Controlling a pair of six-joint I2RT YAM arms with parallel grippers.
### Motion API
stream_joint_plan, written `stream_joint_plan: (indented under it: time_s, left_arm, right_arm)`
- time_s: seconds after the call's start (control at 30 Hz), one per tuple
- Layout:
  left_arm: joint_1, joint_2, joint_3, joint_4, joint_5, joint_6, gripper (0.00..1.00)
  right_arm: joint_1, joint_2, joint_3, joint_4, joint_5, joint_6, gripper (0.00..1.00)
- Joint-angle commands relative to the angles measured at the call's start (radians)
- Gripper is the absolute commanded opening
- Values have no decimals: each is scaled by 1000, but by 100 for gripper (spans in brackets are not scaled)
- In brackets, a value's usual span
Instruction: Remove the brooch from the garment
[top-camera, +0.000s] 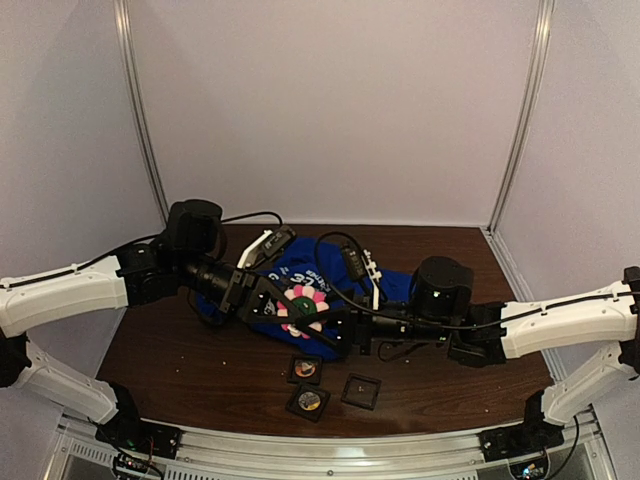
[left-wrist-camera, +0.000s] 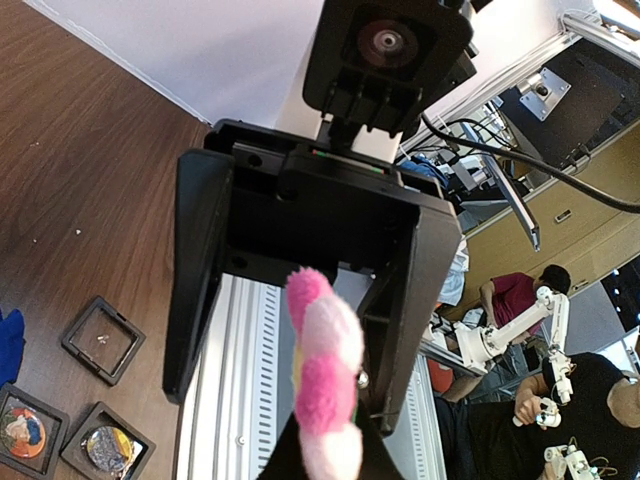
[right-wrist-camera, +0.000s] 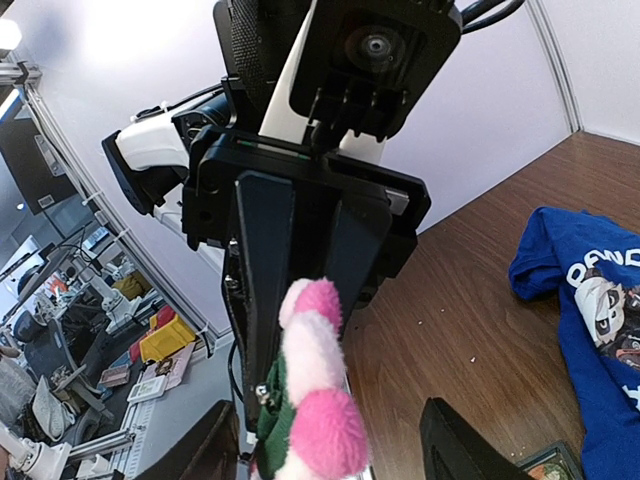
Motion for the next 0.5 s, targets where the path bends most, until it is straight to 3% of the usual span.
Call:
stream_joint_plan:
  time_s: [0.0, 0.47]
  left_arm:
    - [7, -6, -8, 12, 27, 21, 0]
    - [6, -2, -15, 26, 24, 18, 0]
  right_arm:
    - [4, 6, -11, 8, 34, 13, 61]
    - [4, -5, -32, 8, 65, 40, 50]
